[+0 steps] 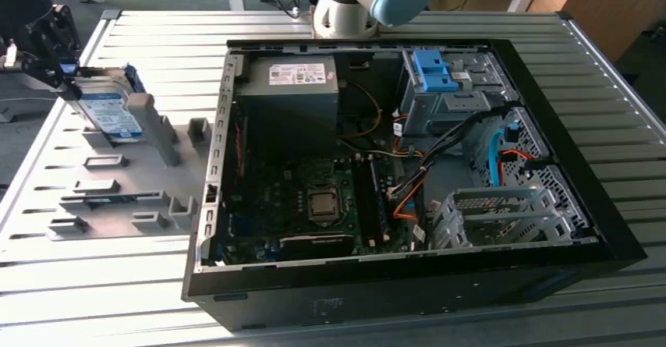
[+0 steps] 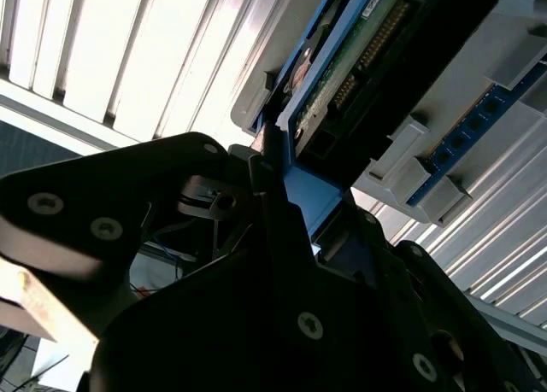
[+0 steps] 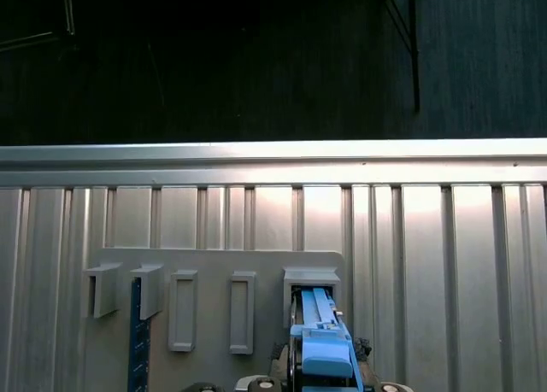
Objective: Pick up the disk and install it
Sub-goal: 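Pick up the disk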
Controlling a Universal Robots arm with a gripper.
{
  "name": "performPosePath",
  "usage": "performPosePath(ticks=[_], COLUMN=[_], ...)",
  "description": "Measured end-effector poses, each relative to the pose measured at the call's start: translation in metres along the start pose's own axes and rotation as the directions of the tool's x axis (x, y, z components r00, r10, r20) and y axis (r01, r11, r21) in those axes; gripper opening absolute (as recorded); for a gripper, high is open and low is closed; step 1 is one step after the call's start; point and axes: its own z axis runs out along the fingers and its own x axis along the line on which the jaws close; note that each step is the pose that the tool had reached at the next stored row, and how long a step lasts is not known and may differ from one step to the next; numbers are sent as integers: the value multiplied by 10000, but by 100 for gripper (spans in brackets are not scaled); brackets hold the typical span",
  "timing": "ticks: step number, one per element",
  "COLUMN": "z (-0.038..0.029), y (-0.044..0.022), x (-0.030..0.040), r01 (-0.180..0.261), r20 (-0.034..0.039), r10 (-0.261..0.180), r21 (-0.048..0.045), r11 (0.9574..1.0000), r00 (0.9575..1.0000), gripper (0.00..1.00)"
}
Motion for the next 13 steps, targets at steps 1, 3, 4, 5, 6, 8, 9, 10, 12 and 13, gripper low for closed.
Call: performPosePath(ticks=[1, 3, 4, 5, 6, 8, 9, 10, 12, 13], z=[0, 0, 0, 0, 0, 0, 0, 0, 0, 1], y=[0, 0, 0, 0, 0, 0, 0, 0, 0, 0], x=[0, 0, 0, 1, 1, 1, 1, 1, 1, 1], r01=[69, 126, 127, 129, 130, 96, 77, 69, 69, 69], r20=[-1, -2, -2, -2, -2, -3, -4, -4, -4, -4], r10=[-69, -126, -127, -129, -130, -96, -77, -69, -69, -69], r21=[0, 0, 0, 0, 1, 0, 0, -1, 0, 1], r11=[10000, 9999, 9999, 9999, 9999, 10000, 10000, 10000, 10000, 10000], r00=[10000, 9999, 9999, 9999, 9999, 10000, 10000, 10000, 10000, 10000], gripper=[37, 37, 37, 37, 37, 37, 37, 37, 37, 38])
